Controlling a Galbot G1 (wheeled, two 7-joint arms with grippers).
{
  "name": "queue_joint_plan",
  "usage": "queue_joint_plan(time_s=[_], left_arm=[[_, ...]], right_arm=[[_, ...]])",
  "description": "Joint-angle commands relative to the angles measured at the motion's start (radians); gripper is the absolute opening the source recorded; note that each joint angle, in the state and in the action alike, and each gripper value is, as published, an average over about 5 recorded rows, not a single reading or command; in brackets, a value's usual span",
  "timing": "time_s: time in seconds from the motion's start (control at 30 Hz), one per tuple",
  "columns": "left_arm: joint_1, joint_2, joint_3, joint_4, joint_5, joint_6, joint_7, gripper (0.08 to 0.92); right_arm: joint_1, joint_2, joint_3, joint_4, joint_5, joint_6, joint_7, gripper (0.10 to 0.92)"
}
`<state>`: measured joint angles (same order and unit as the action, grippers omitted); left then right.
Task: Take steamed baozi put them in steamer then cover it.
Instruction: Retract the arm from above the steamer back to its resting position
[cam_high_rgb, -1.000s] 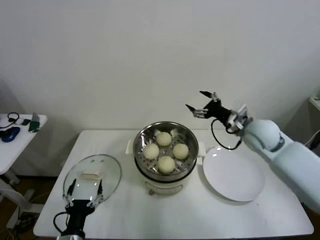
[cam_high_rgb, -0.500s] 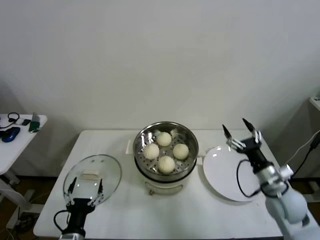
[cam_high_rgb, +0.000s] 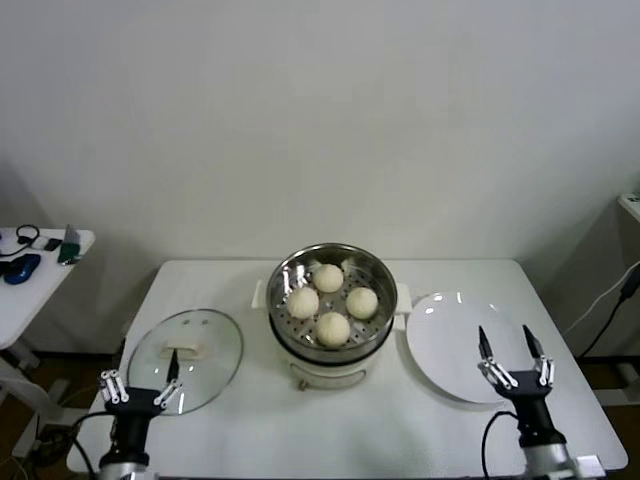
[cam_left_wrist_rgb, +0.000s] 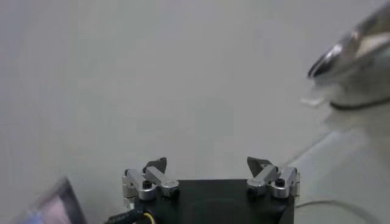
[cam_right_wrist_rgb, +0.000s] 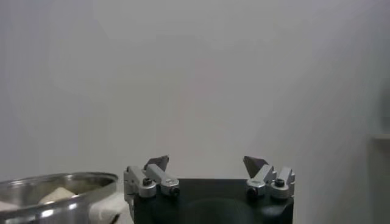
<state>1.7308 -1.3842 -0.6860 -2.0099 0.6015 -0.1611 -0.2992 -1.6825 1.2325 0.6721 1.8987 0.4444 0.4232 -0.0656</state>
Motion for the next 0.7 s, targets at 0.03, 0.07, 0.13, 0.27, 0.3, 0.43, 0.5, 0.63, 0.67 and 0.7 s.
queue_joint_plan(time_s=[0.03, 0.07, 0.13, 0.27, 0.3, 0.43, 0.5, 0.63, 0.67, 0.7], left_arm=[[-0.105, 0.034, -0.02, 0.196, 0.708, 0.017, -0.229, 0.823], [-0.121, 0.034, -0.013, 0.227, 0.724, 0.026, -0.228, 0.823], [-0.156, 0.035, -0.001, 0.295, 0.762, 0.041, -0.227, 0.823], [-0.228, 0.041, 0.009, 0.423, 0.855, 0.056, -0.22, 0.823], [-0.243, 0.044, 0.011, 0.448, 0.871, 0.059, -0.214, 0.823], [-0.289, 0.057, 0.018, 0.522, 0.893, 0.067, -0.191, 0.823], [-0.305, 0.064, 0.02, 0.551, 0.893, 0.068, -0.182, 0.823], [-0.334, 0.078, 0.025, 0.591, 0.89, 0.068, -0.172, 0.823], [-0.34, 0.081, 0.026, 0.597, 0.889, 0.067, -0.171, 0.823], [-0.345, 0.084, 0.027, 0.603, 0.888, 0.067, -0.17, 0.823]], right_arm=[[-0.091, 0.071, -0.021, -0.075, -0.051, 0.086, 0.061, 0.823], [-0.094, 0.068, -0.026, -0.082, -0.057, 0.087, 0.066, 0.823], [-0.1, 0.066, -0.036, -0.097, -0.067, 0.095, 0.07, 0.823], [-0.105, 0.069, -0.045, -0.11, -0.074, 0.115, 0.073, 0.823], [-0.106, 0.069, -0.045, -0.111, -0.074, 0.118, 0.073, 0.823], [-0.113, 0.066, -0.042, -0.11, -0.072, 0.124, 0.073, 0.823], [-0.116, 0.064, -0.04, -0.111, -0.072, 0.125, 0.074, 0.823], [-0.119, 0.065, -0.035, -0.111, -0.07, 0.127, 0.074, 0.823], [-0.12, 0.066, -0.034, -0.11, -0.07, 0.127, 0.074, 0.823], [-0.121, 0.067, -0.032, -0.109, -0.07, 0.127, 0.074, 0.823]])
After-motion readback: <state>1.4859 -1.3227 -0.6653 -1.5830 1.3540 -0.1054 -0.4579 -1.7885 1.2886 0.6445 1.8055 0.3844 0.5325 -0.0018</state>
